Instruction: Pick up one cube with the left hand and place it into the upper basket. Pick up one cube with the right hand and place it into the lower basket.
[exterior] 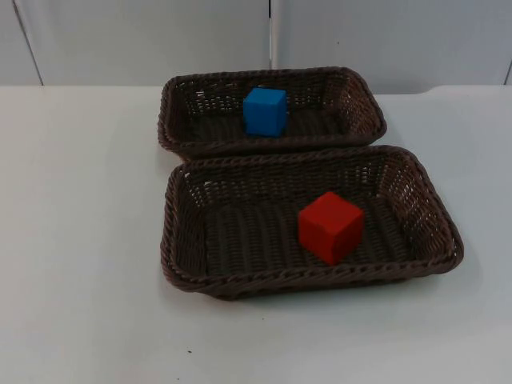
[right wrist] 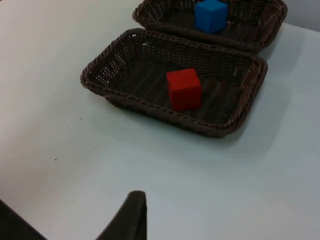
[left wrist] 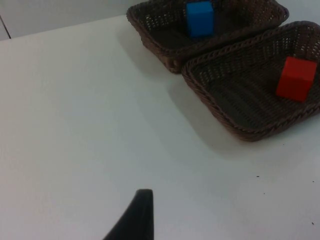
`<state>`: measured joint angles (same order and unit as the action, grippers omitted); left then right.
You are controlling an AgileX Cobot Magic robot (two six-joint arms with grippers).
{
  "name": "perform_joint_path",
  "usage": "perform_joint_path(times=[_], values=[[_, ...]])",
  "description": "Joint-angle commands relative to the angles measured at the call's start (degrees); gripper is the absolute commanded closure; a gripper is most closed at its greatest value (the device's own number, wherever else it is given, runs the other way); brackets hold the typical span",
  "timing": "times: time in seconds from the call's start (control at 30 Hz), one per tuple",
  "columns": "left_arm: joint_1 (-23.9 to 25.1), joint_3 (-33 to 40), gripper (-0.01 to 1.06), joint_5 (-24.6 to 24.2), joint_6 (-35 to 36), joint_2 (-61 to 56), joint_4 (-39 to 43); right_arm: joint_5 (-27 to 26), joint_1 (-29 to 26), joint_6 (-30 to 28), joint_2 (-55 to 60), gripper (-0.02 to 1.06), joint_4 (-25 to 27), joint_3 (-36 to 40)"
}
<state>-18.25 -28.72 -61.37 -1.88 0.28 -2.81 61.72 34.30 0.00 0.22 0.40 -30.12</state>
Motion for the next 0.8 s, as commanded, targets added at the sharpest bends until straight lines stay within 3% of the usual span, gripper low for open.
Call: perform_joint_path(times=[0.0, 0.4, 0.57, 0.77], values=[[1.4, 0.3, 0.00, -0.2, 0.2, -0.3, 0.3, 0.0, 0.1, 0.0, -0.2, -0.01, -0.1, 0.5], [16.2, 0.3, 0.00, -0.2, 0.2, -0.3, 0.3, 0.0, 0.1, 0.0, -0.2, -0.01, -0.1, 0.5], [19.4, 0.3, 0.00, -0.2, 0.2, -0.3, 0.3, 0.0, 0.1, 0.5, -0.2, -0.01, -0.1, 0.5], [19.7, 0.3, 0.00, -0.2, 0.2, -0.3, 0.3, 0.0, 0.1, 0.5, -0.2, -0.01, -0.1, 0.5]])
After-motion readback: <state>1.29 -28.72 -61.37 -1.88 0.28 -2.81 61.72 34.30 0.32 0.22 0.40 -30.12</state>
